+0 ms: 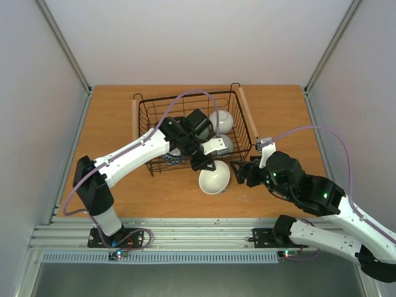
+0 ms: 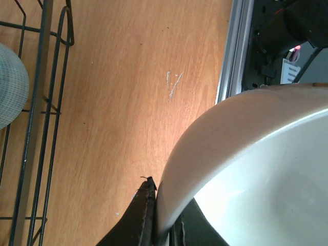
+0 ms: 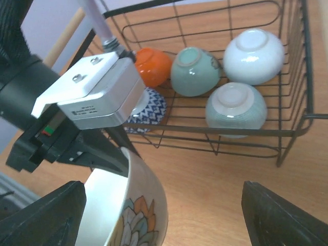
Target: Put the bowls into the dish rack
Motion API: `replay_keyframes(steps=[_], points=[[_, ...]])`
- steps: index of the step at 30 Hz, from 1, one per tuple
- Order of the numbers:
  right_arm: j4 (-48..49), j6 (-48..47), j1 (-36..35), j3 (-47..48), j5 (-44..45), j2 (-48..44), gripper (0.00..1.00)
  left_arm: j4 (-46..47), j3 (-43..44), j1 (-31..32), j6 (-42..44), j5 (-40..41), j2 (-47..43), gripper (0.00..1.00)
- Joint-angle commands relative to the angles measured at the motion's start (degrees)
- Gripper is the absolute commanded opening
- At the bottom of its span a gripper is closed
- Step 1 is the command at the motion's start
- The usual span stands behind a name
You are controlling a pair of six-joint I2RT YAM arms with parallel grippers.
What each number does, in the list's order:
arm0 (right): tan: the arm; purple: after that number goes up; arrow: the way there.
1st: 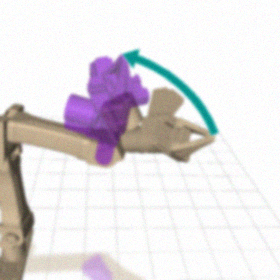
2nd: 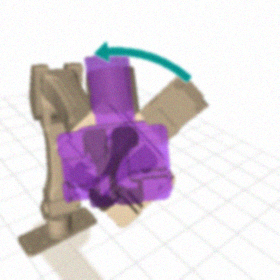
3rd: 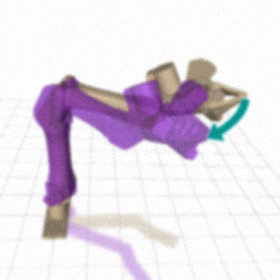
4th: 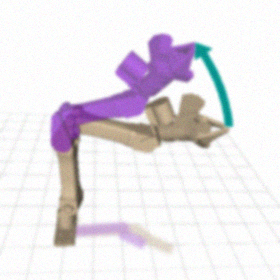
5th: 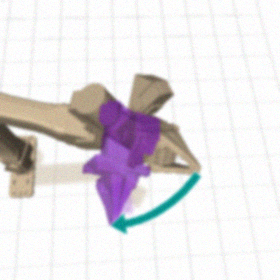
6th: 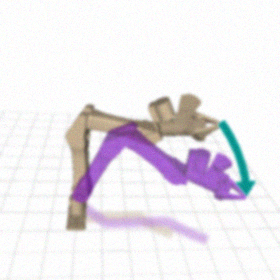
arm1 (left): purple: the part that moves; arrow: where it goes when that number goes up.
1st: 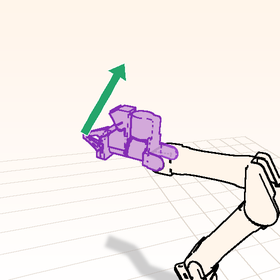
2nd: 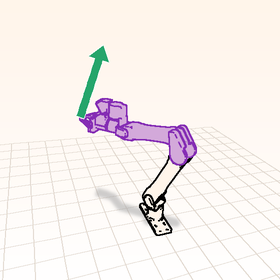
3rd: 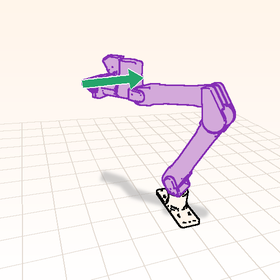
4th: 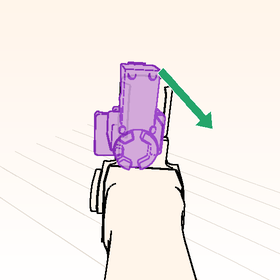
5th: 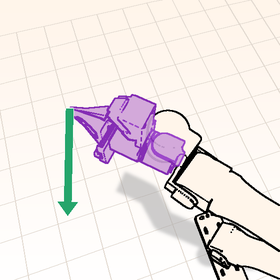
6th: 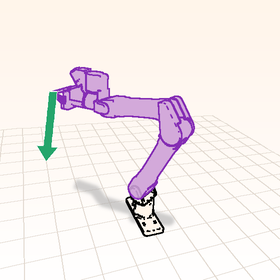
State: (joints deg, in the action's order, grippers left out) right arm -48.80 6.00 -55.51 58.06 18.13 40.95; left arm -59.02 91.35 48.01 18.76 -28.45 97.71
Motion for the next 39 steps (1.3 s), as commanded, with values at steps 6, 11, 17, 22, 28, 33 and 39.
replay_keyframes(steps=[6, 11, 17, 22, 28, 33, 39], points=[[5.3, 0.7, -0.1, -4.0, -13.2, 0.3, 0.91, 6.5, -1.6, -1.7, 2.9, -2.5, -4.0, 0.01], [6.9, 3.7, -0.1, -7.1, -16.1, -1.1, 0.93, 10.7, -3.5, -3.3, 0.9, 0.7, -6.4, 0.00], [9.9, 6.2, -0.1, -11.1, -17.5, -3.3, 0.93, 12.2, -3.8, -6.3, -1.3, -0.4, -7.5, 0.00], [13.7, 7.3, -0.1, -13.3, -19.6, -3.4, 0.93, 11.6, -3.2, -7.6, -2.3, -4.8, -7.8, 0.00], [19.6, 7.6, -0.1, -16.1, -19.7, -5.5, 0.93, 12.3, -4.4, -7.6, -2.4, -6.3, -8.5, 0.00], [23.0, 7.3, -0.1, -17.7, -18.5, -6.9, 0.93, 12.3, -4.6, -7.7, -2.5, -8.2, -9.1, 0.00], [25.4, 6.1, -0.1, -17.6, -18.3, -5.8, 0.93, 12.5, -4.9, -7.6, -2.9, -9.0, -8.7, 0.00]])
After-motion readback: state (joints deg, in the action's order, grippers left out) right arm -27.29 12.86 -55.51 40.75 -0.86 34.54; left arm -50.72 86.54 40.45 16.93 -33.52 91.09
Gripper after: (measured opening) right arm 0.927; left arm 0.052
